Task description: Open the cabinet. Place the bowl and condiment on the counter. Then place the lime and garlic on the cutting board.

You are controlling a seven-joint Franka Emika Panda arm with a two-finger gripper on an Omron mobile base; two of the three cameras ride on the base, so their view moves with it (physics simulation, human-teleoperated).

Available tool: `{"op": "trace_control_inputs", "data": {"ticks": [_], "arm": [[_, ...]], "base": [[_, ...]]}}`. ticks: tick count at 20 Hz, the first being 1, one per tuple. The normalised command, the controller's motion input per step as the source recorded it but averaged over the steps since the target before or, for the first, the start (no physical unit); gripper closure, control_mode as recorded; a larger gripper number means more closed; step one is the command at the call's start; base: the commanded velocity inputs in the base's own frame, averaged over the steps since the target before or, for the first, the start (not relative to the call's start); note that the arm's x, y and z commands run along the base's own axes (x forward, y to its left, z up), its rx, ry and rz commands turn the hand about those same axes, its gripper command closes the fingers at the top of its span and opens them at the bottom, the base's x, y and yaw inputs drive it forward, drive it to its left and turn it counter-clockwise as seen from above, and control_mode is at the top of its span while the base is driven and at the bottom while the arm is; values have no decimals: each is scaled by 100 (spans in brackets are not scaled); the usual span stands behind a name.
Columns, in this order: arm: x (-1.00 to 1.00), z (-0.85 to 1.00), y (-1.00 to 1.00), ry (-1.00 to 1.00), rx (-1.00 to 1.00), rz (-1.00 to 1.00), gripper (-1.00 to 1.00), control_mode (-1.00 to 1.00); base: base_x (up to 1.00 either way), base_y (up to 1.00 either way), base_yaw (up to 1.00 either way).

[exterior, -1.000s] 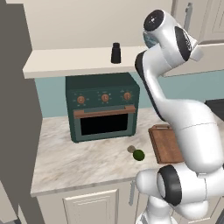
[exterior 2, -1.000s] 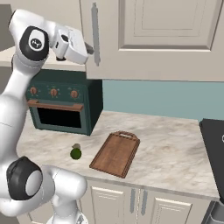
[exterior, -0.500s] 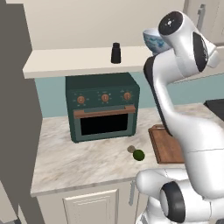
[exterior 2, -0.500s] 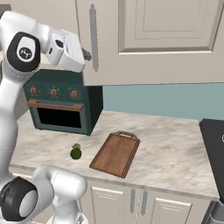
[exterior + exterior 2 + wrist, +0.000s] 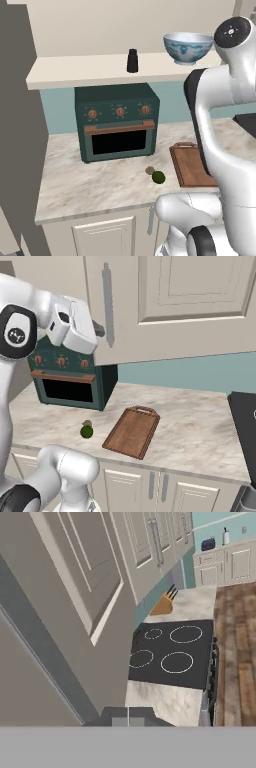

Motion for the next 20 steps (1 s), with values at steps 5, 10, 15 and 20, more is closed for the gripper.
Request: {"op": "trace_control_inputs", "data": {"ticks": [5,10,15,20], "arm": [[-76,-54,-100,0,11,-1,100,-100],[-56,-66,-100,0,13,0,100,-100],[-28,-65,-83,0,3,0,-100,-100],[-66,-43,-6,3,0,0,-100,-100]], "base": [[0,0,0],[0,0,0],[0,0,0],[0,0,0]]}}
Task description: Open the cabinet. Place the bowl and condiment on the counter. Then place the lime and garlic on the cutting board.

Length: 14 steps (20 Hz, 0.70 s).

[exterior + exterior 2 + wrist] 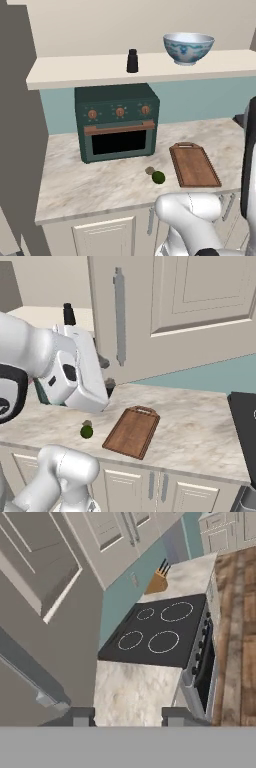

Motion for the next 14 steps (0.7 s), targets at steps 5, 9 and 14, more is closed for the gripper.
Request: {"op": "trace_control_inputs", "data": {"ticks": [5,9,14], "arm": [[-100,-26,40,7,-6,-1,-100,-100],[-100,38,52,22,0,-9,-100,-100],[-64,50,80,13,0,-14,-100,-100]], "base": [[0,0,0],[0,0,0],[0,0,0]]}}
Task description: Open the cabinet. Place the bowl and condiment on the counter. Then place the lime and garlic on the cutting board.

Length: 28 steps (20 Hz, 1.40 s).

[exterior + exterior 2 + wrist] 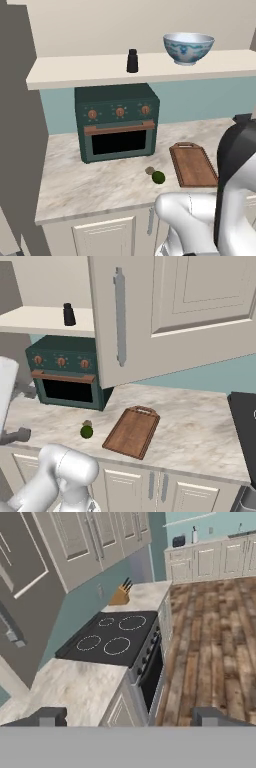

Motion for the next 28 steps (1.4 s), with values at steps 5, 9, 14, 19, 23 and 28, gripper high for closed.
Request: {"op": "trace_control_inputs", "data": {"ticks": [5,9,14,19,23,28], "arm": [[-4,19,93,-6,-11,-16,-100,-100],[18,0,88,-17,-15,-12,-100,-100],[41,-2,20,-26,-30,-13,-100,-100],[53,0,-10,-23,-22,0,-100,-100],[47,-11,-59,-17,-17,1,-100,-100],[30,-1,-56,0,-4,2,-100,-100]], "base": [[0,0,0],[0,0,0],[0,0,0],[0,0,0],[0,0,0],[0,0,0]]}}
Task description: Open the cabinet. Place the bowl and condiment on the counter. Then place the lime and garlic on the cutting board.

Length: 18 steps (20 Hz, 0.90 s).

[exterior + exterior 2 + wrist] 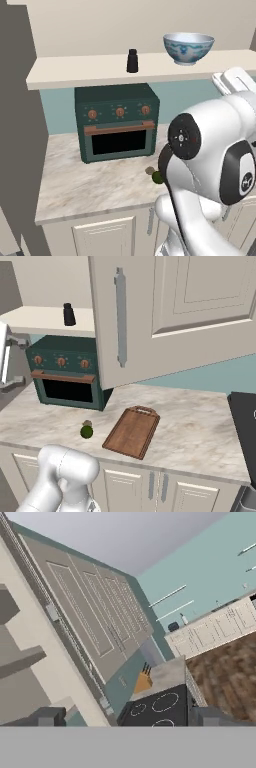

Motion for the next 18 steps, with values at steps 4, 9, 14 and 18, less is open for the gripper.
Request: {"op": "trace_control_inputs", "data": {"ticks": [4,9,14,18], "arm": [[29,9,-14,13,0,0,-100,-100],[9,30,4,17,0,-13,-100,-100],[11,12,1,7,0,-15,-100,-100],[17,-1,0,7,0,-13,-100,-100]], "base": [[0,0,0],[0,0,0],[0,0,0],[0,0,0]]}}
